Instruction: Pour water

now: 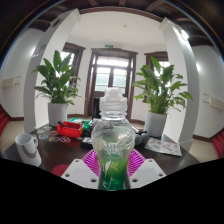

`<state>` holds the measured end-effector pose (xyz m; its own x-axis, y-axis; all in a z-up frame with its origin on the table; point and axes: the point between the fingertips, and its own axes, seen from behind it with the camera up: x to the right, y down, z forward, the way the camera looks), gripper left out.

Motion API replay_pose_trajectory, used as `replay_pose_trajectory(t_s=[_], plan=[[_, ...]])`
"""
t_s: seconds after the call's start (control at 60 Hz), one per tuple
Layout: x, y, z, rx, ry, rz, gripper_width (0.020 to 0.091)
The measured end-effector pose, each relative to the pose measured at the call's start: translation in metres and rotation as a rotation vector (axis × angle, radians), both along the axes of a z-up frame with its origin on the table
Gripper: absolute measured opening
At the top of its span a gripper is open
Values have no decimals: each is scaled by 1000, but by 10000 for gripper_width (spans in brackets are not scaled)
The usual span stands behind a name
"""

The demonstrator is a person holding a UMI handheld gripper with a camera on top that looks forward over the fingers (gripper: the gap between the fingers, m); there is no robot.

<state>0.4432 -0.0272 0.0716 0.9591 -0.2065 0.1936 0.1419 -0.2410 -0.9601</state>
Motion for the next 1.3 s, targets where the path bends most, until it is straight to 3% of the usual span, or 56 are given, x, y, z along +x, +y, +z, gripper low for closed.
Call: replay_pose_trajectory(t_s=[0.4,0.583,0.95,1.3], plan=[[-71,36,24,-256,-976,278,315],[-116,47,42,-262,-1375,355,321],[-181,66,59,-183,-2135,401,320],[-178,65,64,-190,-2006,375,319]])
